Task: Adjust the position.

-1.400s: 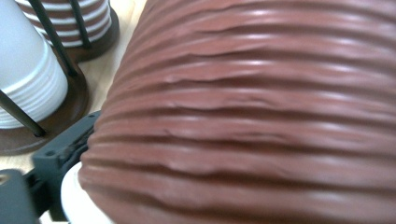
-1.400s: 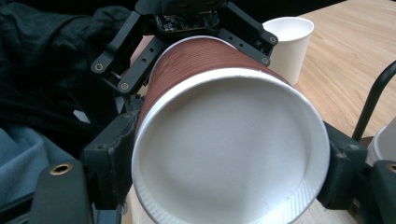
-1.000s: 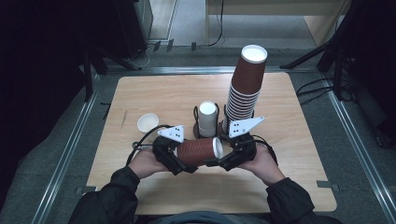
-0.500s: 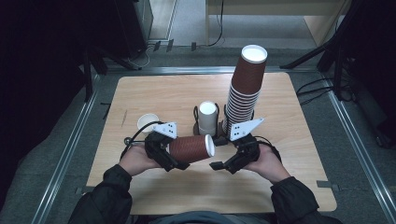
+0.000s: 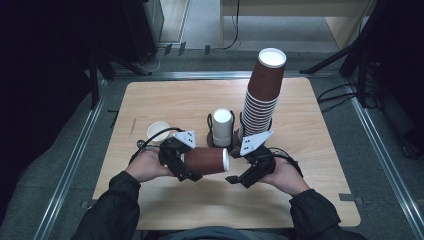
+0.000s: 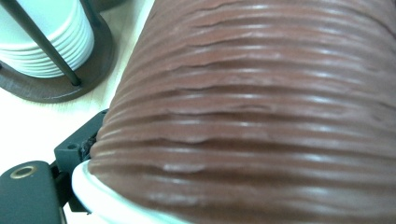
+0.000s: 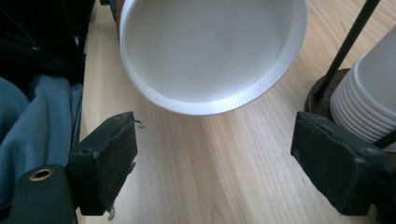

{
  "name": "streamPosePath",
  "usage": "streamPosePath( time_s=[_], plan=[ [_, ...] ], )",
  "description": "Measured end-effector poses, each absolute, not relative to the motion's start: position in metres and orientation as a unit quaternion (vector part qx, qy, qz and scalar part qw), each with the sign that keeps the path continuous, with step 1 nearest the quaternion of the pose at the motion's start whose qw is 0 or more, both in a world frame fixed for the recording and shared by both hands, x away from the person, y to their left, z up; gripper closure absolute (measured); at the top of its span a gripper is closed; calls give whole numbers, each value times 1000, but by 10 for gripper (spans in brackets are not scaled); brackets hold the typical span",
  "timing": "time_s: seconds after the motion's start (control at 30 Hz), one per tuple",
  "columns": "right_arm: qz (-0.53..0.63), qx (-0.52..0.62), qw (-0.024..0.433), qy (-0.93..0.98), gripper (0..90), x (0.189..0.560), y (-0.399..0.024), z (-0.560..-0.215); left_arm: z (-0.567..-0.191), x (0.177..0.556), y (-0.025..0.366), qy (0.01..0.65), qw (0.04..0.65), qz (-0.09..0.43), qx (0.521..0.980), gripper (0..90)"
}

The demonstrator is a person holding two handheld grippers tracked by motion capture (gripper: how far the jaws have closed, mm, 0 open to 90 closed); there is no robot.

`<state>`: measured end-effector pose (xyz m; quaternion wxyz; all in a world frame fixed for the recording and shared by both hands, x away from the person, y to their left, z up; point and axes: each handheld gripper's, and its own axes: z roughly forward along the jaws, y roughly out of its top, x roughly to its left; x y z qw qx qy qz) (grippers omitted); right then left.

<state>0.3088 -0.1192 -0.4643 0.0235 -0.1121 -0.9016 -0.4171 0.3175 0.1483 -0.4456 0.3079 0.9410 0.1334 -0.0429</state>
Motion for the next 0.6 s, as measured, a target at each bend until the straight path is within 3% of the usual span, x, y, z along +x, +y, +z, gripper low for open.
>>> streamPosePath(
  time_s=[0.6],
  plan=[
    [-381,-117,-3,-917,146,318,-120,-471,-449,343,128,125,225,-28,966,77]
  ],
)
